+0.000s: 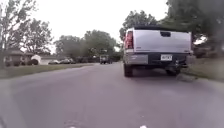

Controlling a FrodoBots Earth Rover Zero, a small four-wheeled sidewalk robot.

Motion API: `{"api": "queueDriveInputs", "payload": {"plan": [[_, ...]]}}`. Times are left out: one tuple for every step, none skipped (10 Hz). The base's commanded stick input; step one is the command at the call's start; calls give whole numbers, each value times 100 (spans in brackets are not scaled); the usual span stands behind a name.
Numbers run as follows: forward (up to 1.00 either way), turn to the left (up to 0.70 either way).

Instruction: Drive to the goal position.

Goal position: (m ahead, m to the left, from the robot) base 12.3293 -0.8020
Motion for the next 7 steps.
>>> {"api": "queueDriveInputs", "payload": {"plan": [[100,34],[100,39],[100,11],[100,0],[100,0],[100,0],[100,0]]}}
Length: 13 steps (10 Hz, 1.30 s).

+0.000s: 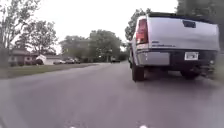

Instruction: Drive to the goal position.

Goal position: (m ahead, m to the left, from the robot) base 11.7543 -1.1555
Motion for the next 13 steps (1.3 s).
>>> {"api": "queueDriveInputs", "payload": {"plan": [[100,0],[100,0],[100,0],[100,0],[100,-9],[100,-28],[100,-24],[100,-11],[100,0],[100,0],[100,0],[100,0],[100,0]]}}
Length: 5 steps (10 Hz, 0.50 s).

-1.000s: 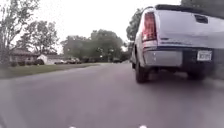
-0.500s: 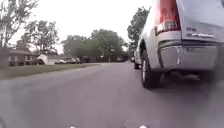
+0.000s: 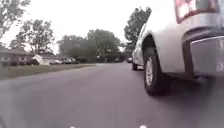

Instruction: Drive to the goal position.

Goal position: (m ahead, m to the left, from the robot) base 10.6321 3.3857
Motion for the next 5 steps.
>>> {"api": "queueDriveInputs", "payload": {"plan": [[100,0],[100,0],[100,0],[100,0],[100,0]]}}
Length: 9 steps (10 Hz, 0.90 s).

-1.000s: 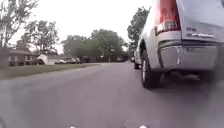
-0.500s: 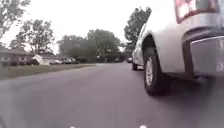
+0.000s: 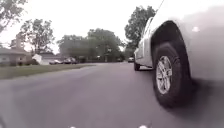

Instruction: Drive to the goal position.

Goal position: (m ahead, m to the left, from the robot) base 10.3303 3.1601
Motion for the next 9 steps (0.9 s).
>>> {"api": "queueDriveInputs", "payload": {"plan": [[100,0],[100,0],[100,-14],[100,-39],[100,-39],[100,-39],[100,-39],[100,-24],[100,-11]]}}
